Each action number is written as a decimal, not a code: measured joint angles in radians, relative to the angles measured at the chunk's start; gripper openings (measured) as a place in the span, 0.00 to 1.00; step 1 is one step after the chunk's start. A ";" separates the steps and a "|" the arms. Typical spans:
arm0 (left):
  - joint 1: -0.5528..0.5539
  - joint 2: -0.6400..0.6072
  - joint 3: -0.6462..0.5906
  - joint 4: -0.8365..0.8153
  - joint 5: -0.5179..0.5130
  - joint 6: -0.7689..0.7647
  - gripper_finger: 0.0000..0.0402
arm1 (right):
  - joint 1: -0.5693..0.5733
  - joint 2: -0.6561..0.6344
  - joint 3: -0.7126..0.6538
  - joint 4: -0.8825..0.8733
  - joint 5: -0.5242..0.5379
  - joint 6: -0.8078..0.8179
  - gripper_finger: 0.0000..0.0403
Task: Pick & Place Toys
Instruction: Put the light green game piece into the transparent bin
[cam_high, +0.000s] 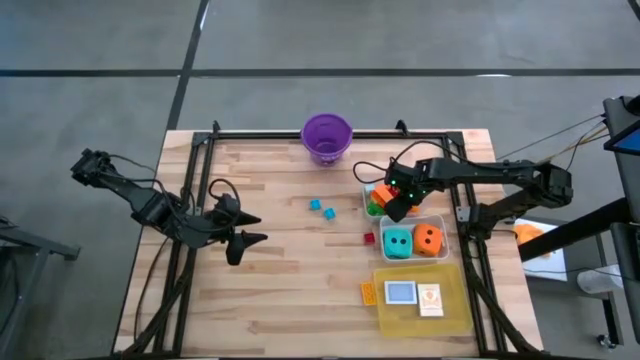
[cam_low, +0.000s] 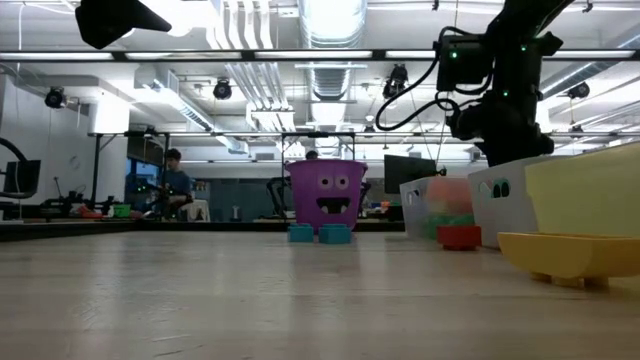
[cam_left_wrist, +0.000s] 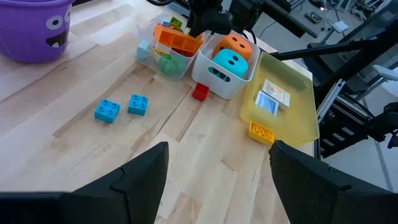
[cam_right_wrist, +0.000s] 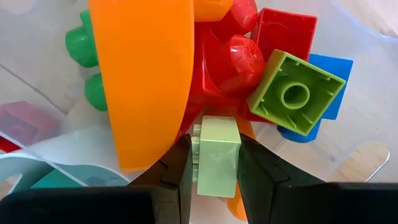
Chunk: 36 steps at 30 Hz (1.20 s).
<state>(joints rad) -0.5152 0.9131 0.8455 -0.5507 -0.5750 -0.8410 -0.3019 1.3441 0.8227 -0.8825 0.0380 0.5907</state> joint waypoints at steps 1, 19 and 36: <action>0.000 0.000 0.000 0.000 0.000 0.000 0.67 | 0.000 0.000 -0.001 0.001 0.002 0.000 0.21; 0.005 0.000 0.000 0.000 0.044 -0.028 0.67 | 0.000 0.000 -0.009 0.044 0.023 0.000 0.30; 0.005 0.000 0.000 0.010 0.084 -0.111 0.67 | -0.003 0.000 -0.010 0.051 -0.015 -0.014 0.31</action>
<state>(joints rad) -0.5106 0.9134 0.8455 -0.5404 -0.4909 -0.9515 -0.3054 1.3441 0.8131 -0.8313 0.0225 0.5766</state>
